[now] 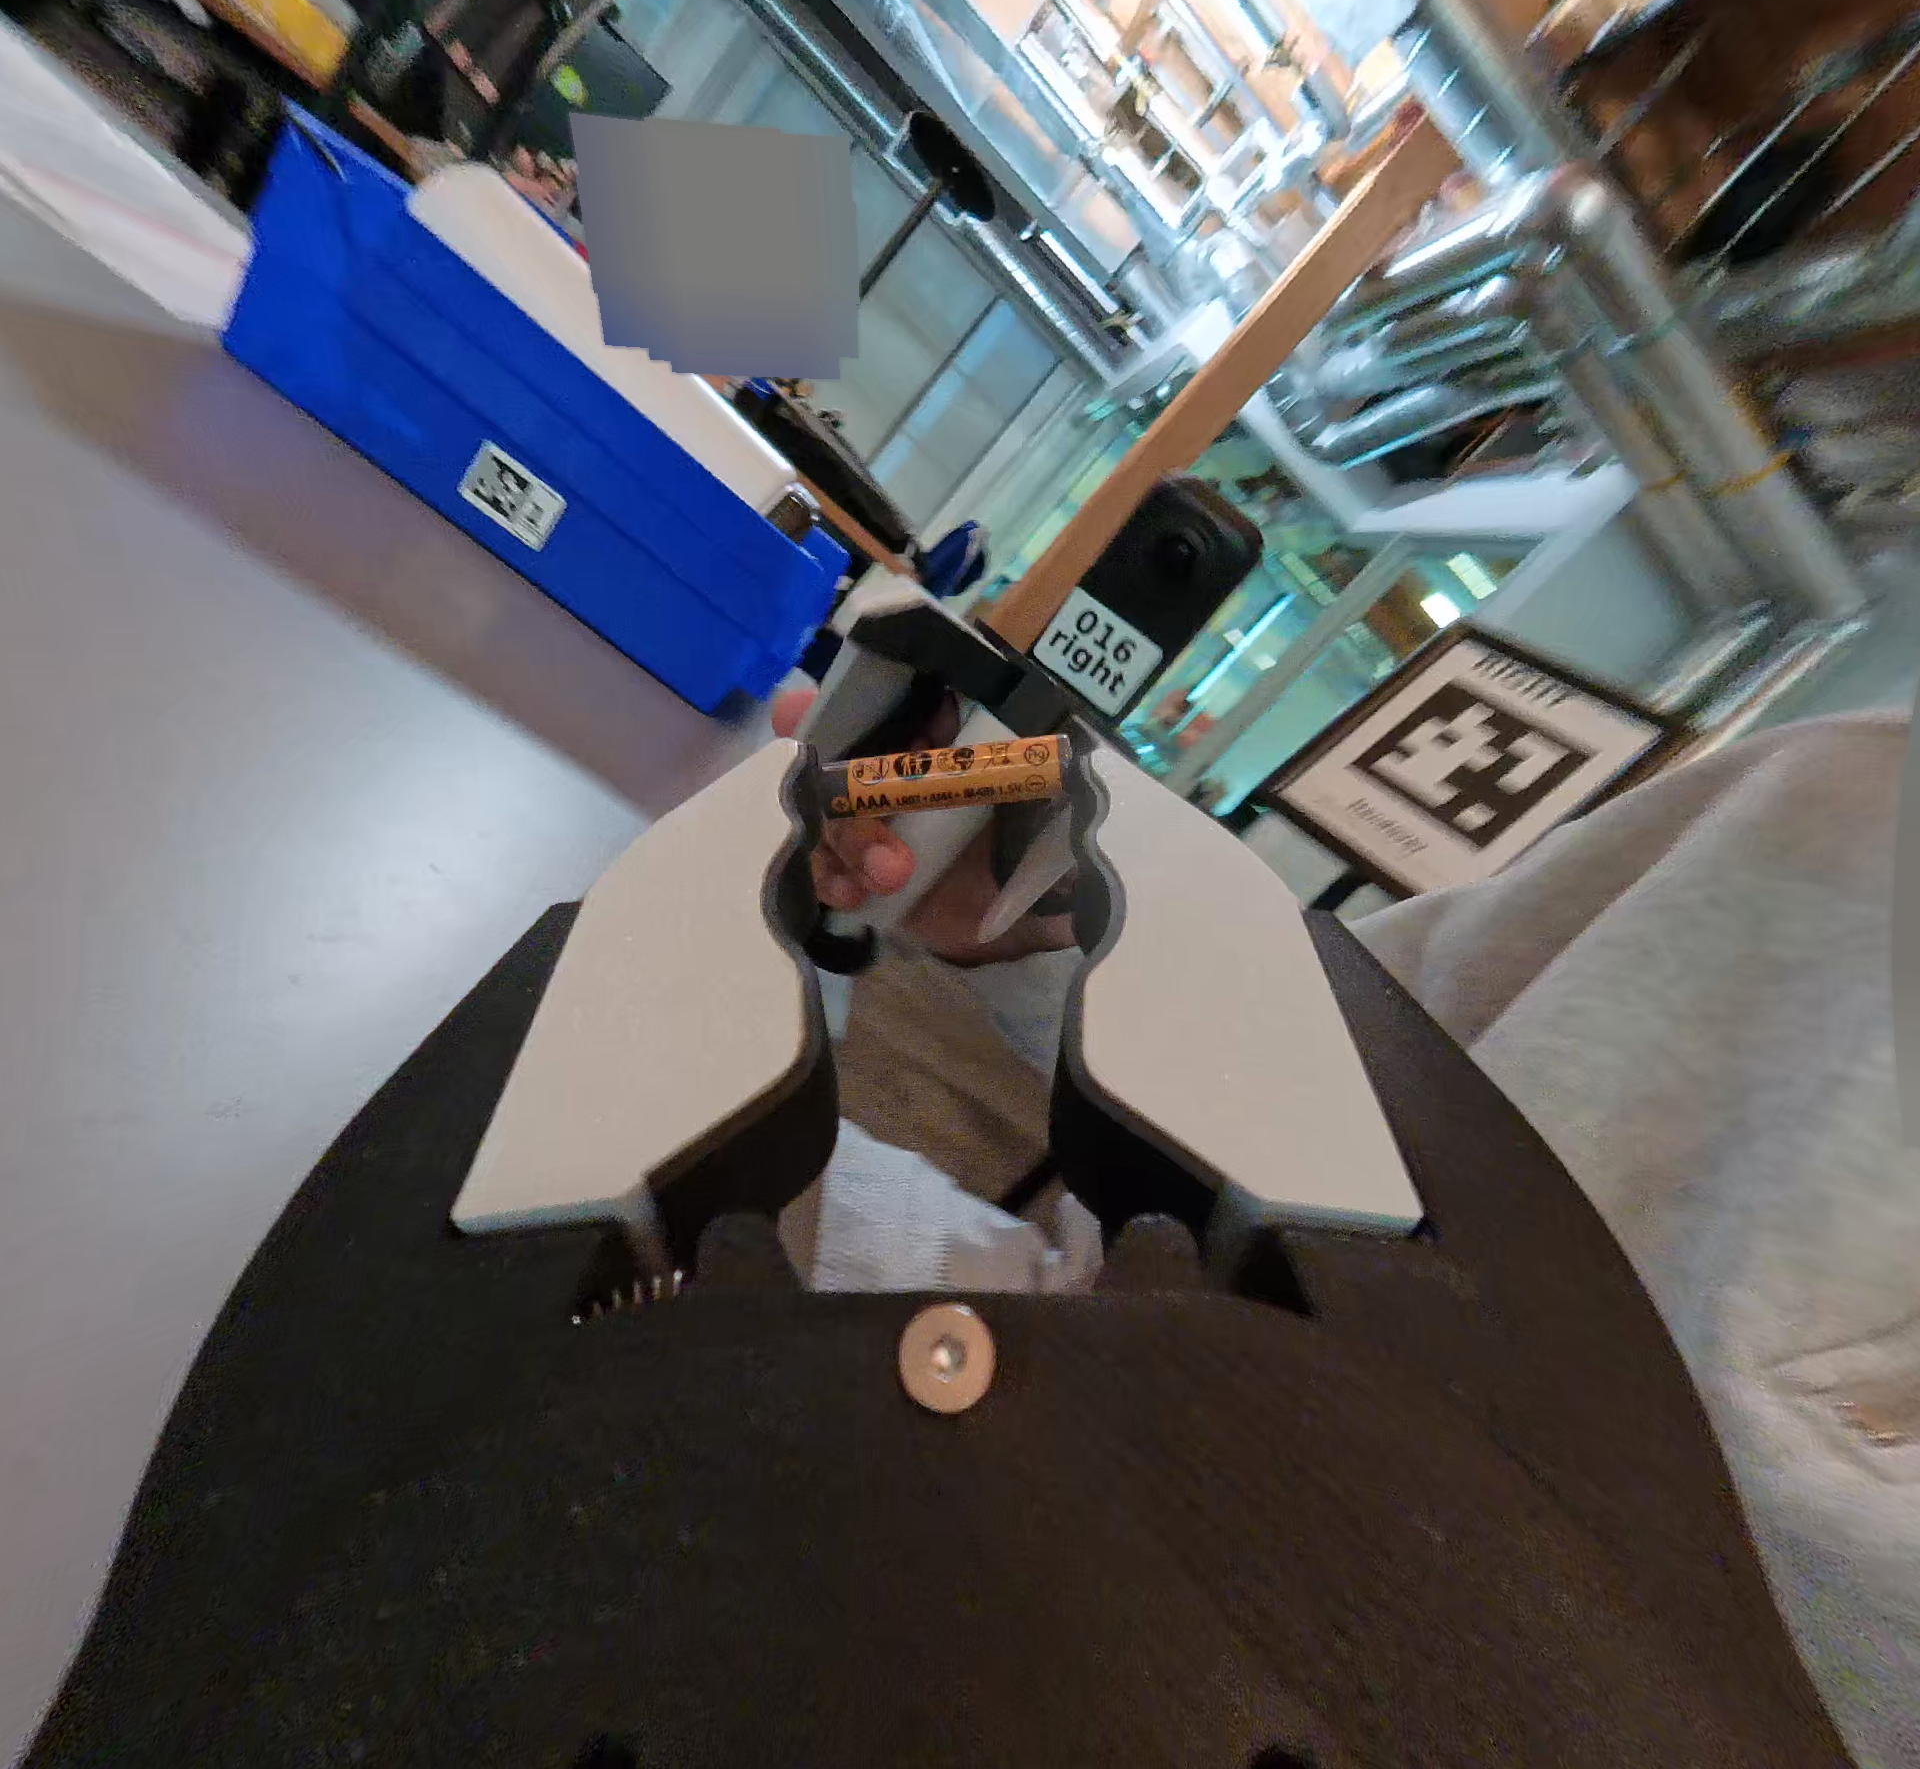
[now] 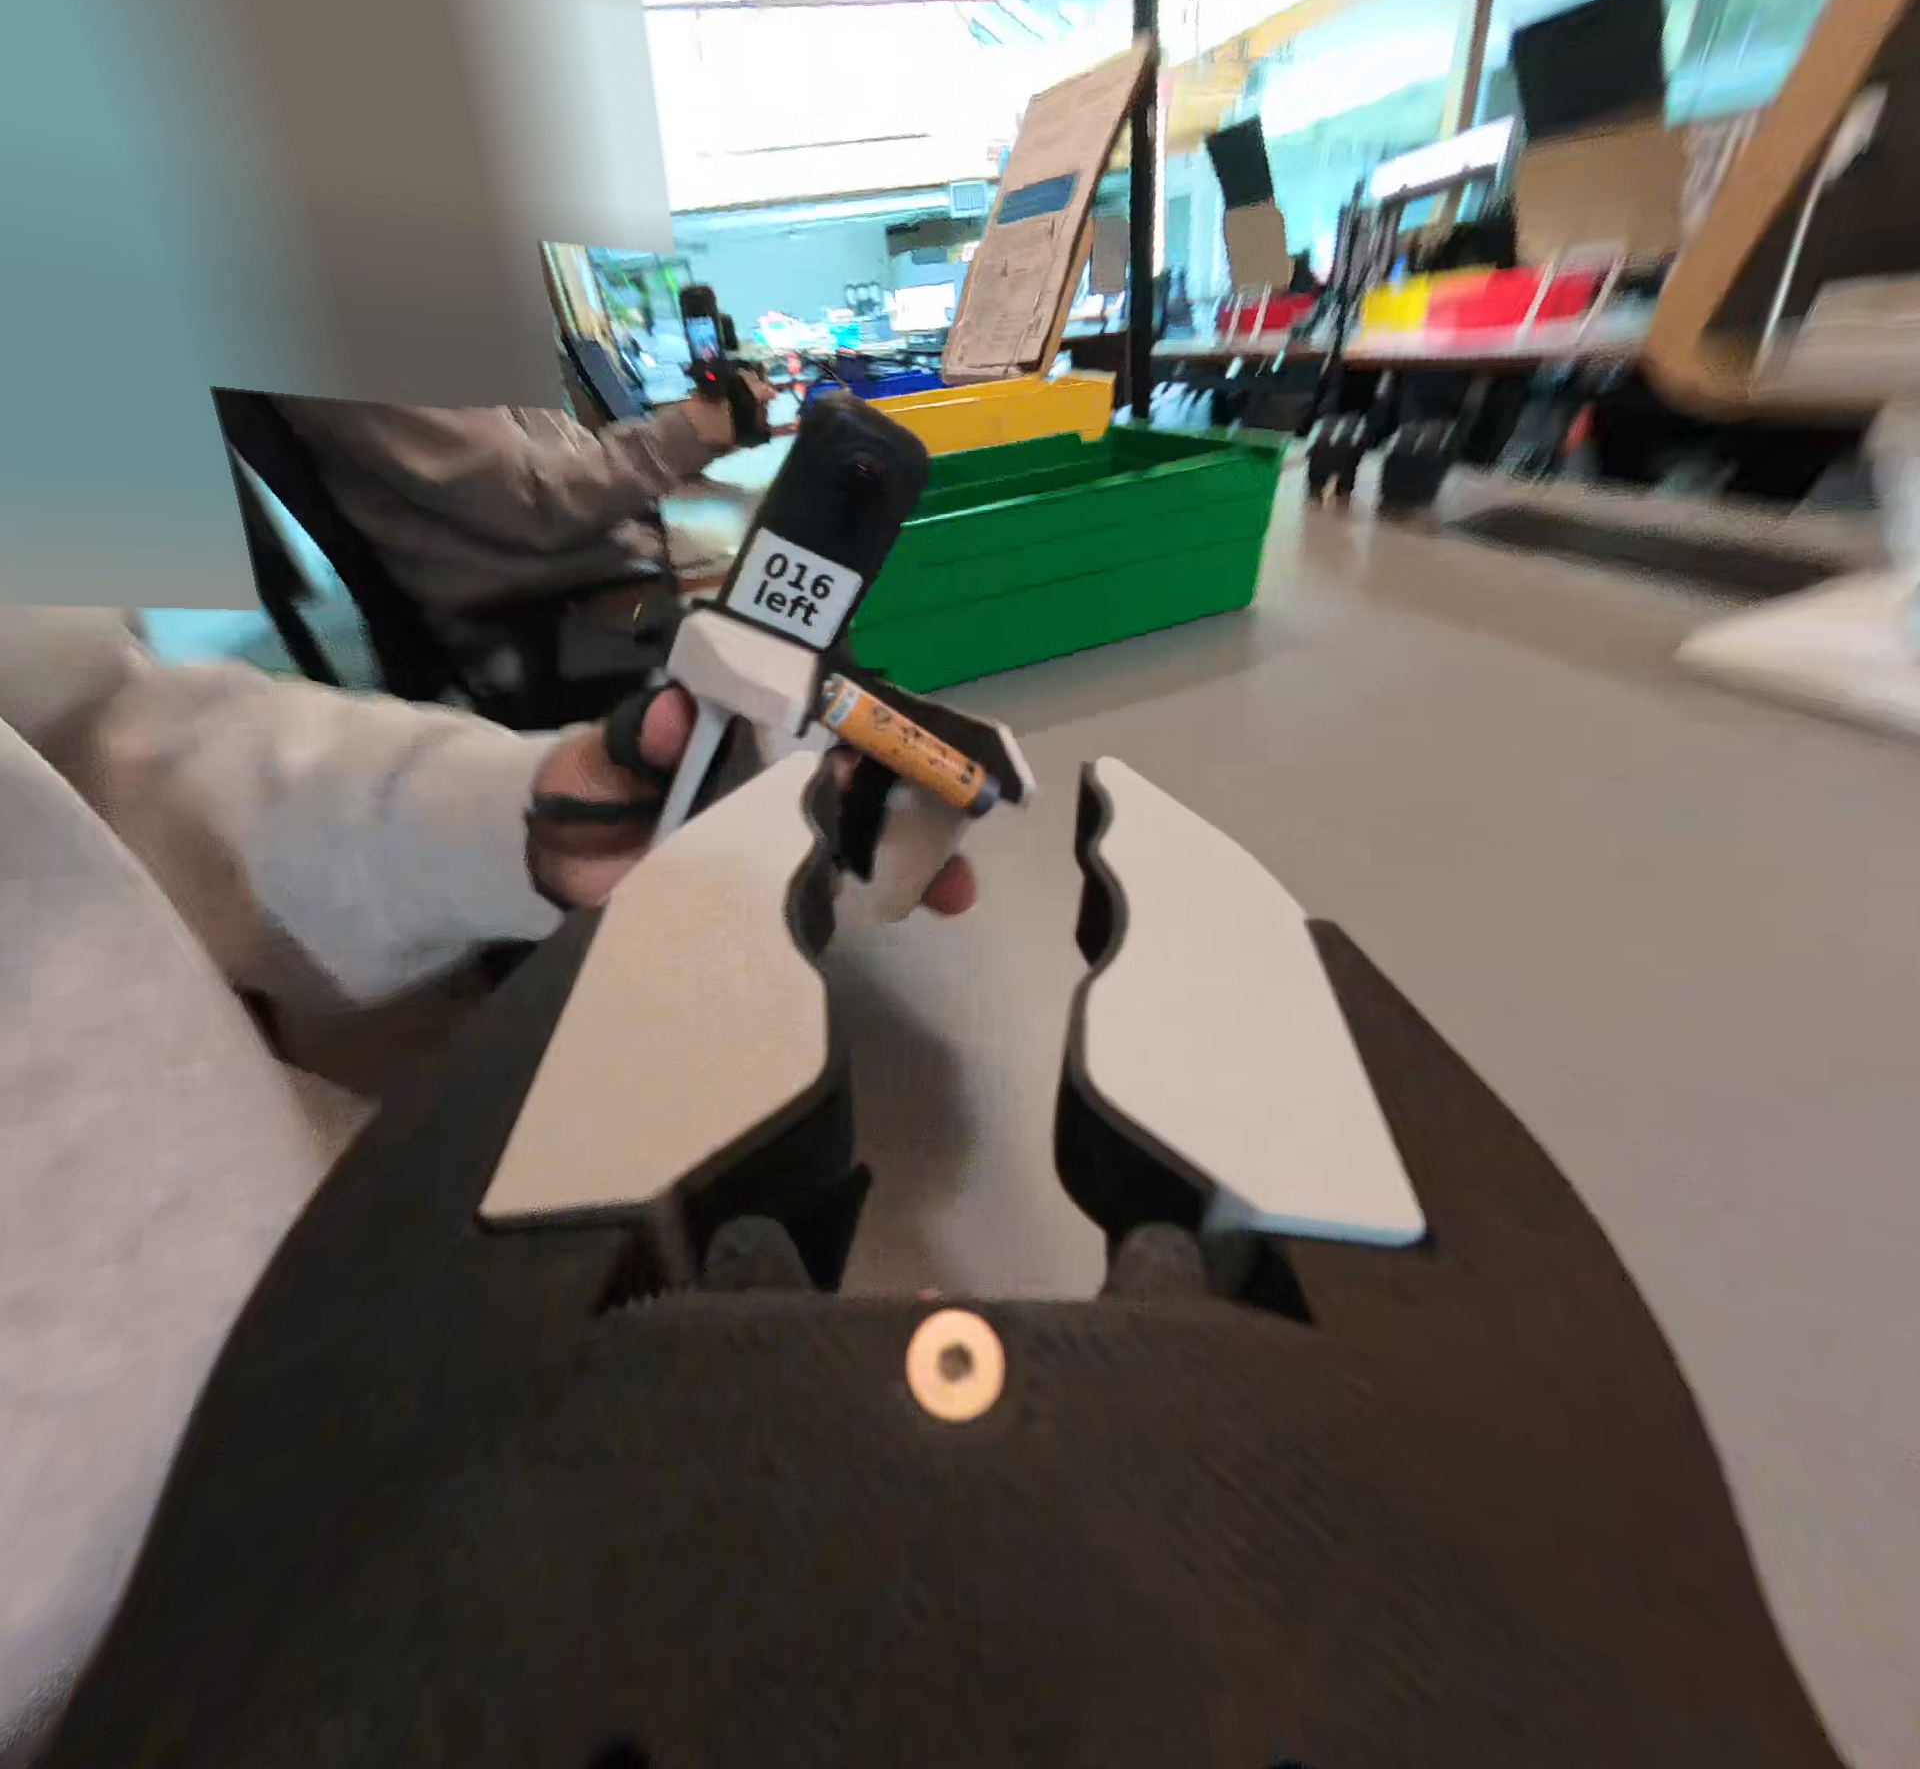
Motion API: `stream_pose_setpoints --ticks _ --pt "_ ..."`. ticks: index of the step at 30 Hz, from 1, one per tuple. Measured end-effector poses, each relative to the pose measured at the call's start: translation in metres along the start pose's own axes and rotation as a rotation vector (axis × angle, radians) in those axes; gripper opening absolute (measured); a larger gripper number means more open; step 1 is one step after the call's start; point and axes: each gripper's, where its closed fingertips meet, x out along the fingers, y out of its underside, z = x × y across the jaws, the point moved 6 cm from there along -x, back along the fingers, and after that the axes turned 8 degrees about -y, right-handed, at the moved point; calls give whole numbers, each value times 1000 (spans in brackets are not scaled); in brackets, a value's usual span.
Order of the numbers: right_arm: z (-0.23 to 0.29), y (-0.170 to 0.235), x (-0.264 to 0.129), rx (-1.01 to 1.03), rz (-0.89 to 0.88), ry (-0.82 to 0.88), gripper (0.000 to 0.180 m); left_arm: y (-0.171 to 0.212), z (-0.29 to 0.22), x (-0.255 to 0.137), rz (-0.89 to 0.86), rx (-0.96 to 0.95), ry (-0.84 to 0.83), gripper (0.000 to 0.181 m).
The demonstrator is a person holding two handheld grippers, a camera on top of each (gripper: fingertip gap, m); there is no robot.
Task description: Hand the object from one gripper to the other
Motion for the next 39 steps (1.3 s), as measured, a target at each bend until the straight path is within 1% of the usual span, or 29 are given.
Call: stream_pose_setpoints --ticks 1,3,4,7,12,14,15,16,18,19,20,21,23,26,30,33,35,37,39 --pt "-3 2 -1 139 -10 -20 38 -1 -2 0 -1 74 -24 46" --pt "-7 6 -2 413 -43 -94 33 0 -7 1 6 218 -68 46" --pt "-7 5 -2 503 -77 -141 31 1 -10 1 5 286 -86 46" --pt "-9 5 -4 668 -150 -219 33 2 -18 3 -12 477 -135 46" --pt "-2 16 4 926 -104 -408 40 10 -26 7 25 780 -234 47" --pt "1 18 6 994 -101 -465 32 14 -26 9 55 841 -260 47" --pt "2 19 7 1003 -90 -476 22 16 -26 10 62 861 -263 47" --pt "3 20 7 996 -72 -473 17 17 -27 10 70 874 -265 47" --pt "3 20 7 973 -42 -457 16 18 -26 10 79 889 -271 47" --pt "2 21 6 959 -31 -448 16 18 -26 10 84 889 -274 47" --pt "2 21 6 939 -19 -436 11 18 -26 11 81 886 -279 48" --pt "2 21 6 914 -11 -427 11 17 -26 11 69 877 -284 51" --pt "2 19 6 859 -15 -401 11 16 -24 11 60 831 -290 64" --pt "0 17 4 771 -4 -343 11 11 -22 9 37 737 -263 66" --pt "-1 11 2 633 -38 -286 10 5 -19 5 15 532 -181 57" --pt "1 12 3 525 1 -247 10 -2 -17 -1 -27 305 -69 46" --pt "3 13 5 436 29 -222 11 -7 -13 -5 -53 190 -20 39" --pt "6 14 8 340 46 -206 12 -7 -11 -7 -53 159 -11 35" --pt "9 16 10 274 61 -202 11 -5 -12 -5 -35 191 -19 30"
